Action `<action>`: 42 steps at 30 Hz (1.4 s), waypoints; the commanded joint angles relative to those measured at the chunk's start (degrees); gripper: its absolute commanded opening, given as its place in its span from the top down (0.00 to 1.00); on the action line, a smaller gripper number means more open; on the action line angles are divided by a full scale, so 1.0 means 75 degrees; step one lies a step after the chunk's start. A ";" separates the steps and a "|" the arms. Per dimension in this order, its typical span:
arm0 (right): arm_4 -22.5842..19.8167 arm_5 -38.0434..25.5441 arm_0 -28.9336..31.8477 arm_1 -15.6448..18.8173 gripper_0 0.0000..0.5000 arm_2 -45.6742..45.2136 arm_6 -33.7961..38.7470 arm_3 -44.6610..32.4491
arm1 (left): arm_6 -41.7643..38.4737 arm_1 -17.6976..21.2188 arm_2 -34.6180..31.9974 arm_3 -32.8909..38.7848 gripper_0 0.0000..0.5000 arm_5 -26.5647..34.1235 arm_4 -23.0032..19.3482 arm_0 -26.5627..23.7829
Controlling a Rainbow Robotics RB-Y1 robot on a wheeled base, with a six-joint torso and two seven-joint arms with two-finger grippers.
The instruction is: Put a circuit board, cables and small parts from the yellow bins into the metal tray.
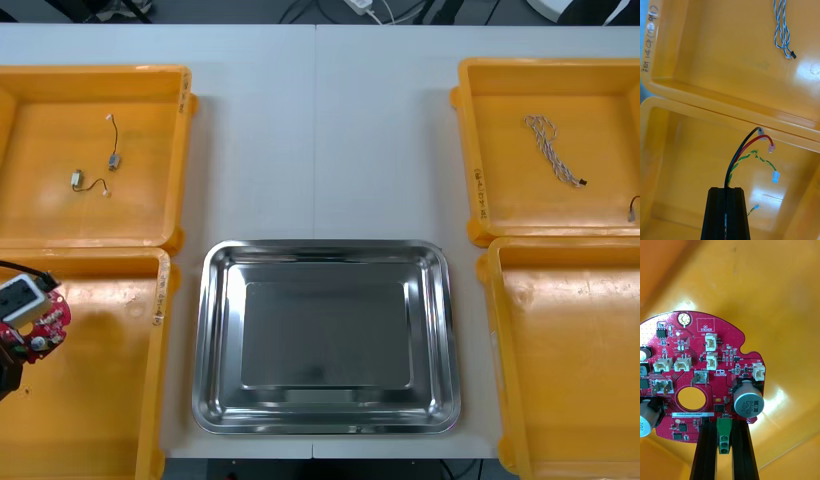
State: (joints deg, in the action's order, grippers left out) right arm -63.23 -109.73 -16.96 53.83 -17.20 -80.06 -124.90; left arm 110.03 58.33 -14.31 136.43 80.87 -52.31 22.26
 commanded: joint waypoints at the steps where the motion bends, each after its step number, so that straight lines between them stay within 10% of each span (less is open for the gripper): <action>1: -0.0100 -0.0036 -0.0388 -0.0063 1.00 0.0430 0.0772 -0.0444 | -0.0585 -0.0208 -0.0296 0.0536 1.00 0.0726 -0.0103 -0.0624; 18: 0.0322 -0.0036 -0.0681 -0.0778 1.00 0.1438 0.1592 -0.1382 | -0.3374 -0.0864 0.0103 0.1672 1.00 0.3081 -0.0279 -0.2300; 42: 0.0205 -0.0036 -0.1079 -0.0884 1.00 0.2036 0.1627 -0.1452 | -0.6878 -0.1555 0.2986 0.1809 1.00 0.3444 0.1151 -0.4058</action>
State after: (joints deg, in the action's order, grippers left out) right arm -61.39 -109.75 -22.23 47.58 -2.46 -69.24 -134.08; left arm 56.40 47.80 5.77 148.31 106.29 -45.39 -5.30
